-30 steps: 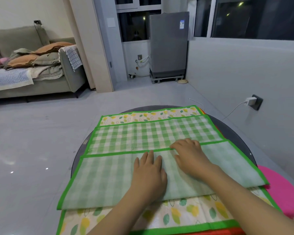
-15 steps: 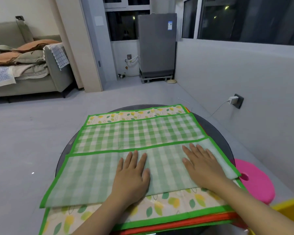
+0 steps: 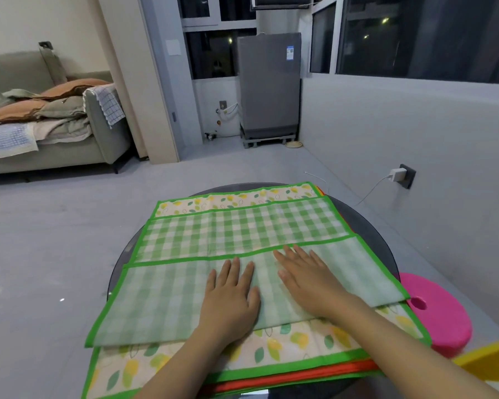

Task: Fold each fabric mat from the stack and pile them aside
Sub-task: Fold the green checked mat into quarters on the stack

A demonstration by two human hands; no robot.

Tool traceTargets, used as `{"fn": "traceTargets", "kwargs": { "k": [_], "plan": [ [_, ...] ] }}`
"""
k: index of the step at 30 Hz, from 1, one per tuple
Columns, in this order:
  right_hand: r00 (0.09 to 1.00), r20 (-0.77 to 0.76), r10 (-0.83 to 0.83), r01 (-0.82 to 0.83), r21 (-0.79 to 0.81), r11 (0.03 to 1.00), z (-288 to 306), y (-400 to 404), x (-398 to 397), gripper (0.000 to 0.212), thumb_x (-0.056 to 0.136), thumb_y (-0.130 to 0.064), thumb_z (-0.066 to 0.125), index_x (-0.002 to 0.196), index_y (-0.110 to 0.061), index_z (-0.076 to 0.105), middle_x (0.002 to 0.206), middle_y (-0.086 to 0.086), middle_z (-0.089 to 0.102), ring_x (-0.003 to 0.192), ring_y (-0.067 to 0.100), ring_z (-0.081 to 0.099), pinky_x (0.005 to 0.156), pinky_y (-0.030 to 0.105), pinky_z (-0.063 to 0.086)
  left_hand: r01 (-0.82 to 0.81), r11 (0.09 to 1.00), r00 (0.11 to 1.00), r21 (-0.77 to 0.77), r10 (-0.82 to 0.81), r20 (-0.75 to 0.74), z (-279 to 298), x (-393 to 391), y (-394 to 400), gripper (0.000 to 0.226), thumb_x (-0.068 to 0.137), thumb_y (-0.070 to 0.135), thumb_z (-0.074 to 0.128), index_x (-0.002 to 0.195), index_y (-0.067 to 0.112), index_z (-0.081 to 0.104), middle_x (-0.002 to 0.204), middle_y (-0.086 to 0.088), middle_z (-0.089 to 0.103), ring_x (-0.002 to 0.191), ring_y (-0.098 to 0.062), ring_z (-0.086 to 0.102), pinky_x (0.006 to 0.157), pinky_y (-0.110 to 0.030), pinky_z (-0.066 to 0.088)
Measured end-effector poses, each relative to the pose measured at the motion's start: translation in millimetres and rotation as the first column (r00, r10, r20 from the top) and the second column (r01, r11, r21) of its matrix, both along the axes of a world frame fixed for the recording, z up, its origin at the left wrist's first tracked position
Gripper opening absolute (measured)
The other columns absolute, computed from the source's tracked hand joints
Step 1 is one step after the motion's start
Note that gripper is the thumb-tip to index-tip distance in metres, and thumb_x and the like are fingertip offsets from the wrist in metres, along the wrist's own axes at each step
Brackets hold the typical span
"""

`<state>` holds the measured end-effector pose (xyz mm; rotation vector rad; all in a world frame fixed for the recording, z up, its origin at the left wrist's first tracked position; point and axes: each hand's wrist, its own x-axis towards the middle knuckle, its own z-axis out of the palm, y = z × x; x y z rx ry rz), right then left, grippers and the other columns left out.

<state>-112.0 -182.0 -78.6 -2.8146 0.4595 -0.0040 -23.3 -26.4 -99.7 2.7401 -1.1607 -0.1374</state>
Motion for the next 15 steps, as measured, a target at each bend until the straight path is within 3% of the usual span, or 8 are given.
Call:
{"fn": "traceTargets", "kwargs": {
  "k": [7,12,15],
  "plan": [
    [0.999,-0.022,0.024,-0.026,-0.096,0.995,-20.2,10.7,16.7,0.05,0.101,-0.039,0.011,0.149,-0.031,0.002,0.158,-0.009,-0.001,0.144,0.007,-0.006,0.116,0.031,-0.007,0.004,0.999,0.999,-0.036,-0.006,-0.033,0.9,12.6,14.5,0.053,0.1,0.041,0.015,0.151,0.032,0.003,0.16,0.005,-0.005,0.146,-0.012,-0.01,0.118,-0.036,-0.011],
    [0.999,-0.026,0.024,-0.027,-0.094,0.995,-19.3,11.5,15.1,0.049,0.101,-0.037,0.01,0.149,-0.032,0.0,0.157,-0.012,-0.004,0.143,0.004,-0.008,0.116,0.028,-0.009,-0.142,0.989,0.99,-0.026,0.142,-0.01,-2.3,51.4,65.0,0.052,0.099,0.048,0.016,0.149,0.041,0.005,0.159,0.012,-0.004,0.146,-0.012,-0.008,0.119,-0.04,-0.007],
    [0.999,-0.029,0.023,-0.026,-0.1,0.995,-22.1,10.5,15.0,0.049,0.101,-0.037,0.01,0.148,-0.033,-0.002,0.157,-0.013,-0.006,0.143,0.004,-0.009,0.115,0.028,-0.01,-0.191,0.981,0.981,0.007,0.191,0.011,-2.6,68.5,95.2,0.06,0.091,0.059,0.004,0.149,0.043,0.004,0.158,0.014,-0.005,0.146,-0.011,-0.009,0.119,-0.04,-0.006]
  ]
}}
